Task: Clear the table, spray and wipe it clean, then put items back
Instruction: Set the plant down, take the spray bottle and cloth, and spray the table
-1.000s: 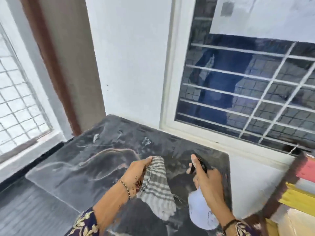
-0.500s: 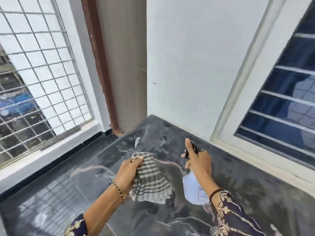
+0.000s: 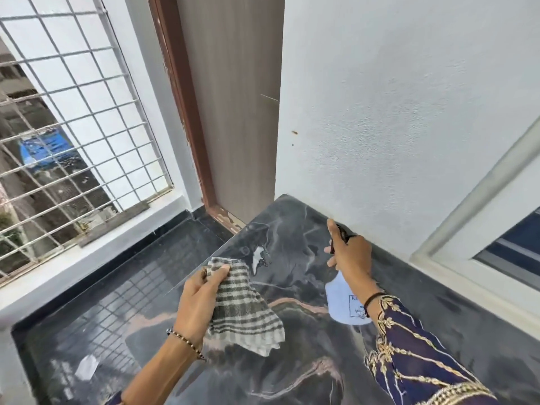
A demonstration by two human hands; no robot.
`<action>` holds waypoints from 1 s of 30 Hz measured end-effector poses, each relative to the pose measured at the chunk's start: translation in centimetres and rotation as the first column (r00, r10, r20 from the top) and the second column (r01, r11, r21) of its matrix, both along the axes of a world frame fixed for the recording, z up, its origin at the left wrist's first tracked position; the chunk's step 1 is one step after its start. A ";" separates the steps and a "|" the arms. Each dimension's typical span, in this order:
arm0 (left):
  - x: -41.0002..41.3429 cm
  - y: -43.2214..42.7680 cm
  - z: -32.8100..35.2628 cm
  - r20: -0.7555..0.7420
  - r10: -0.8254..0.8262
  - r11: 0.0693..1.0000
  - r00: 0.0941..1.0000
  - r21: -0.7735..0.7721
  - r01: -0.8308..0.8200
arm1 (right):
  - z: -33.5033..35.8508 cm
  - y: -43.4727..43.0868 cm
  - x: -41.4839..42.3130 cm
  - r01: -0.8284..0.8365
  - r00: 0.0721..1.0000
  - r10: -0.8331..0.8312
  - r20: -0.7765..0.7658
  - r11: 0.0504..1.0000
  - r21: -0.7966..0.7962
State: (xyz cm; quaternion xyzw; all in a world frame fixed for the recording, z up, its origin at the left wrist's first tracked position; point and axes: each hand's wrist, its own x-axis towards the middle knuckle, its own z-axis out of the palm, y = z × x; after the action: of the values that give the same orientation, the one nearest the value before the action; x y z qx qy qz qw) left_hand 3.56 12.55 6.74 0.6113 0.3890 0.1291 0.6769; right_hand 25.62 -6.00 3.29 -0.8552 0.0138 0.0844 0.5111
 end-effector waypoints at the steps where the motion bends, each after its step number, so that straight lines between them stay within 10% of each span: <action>1: -0.3 0.5 0.1 0.005 0.019 1.000 1.000 0.007 -0.019 | -0.2 0.0 -0.2 0.013 1.000 -0.013 -0.010 1.000 0.001; 30: -21.0 10.4 2.3 0.090 0.182 0.946 0.979 0.255 -0.199 | 0.7 1.3 -27.6 -0.203 0.972 0.195 -0.130 0.977 -0.058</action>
State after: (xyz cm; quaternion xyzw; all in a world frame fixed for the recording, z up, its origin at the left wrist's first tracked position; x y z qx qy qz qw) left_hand -17.44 22.96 9.01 0.6505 0.4033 0.2643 0.5868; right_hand -2.00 -4.68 3.97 -0.8629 -0.0374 0.1875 0.4678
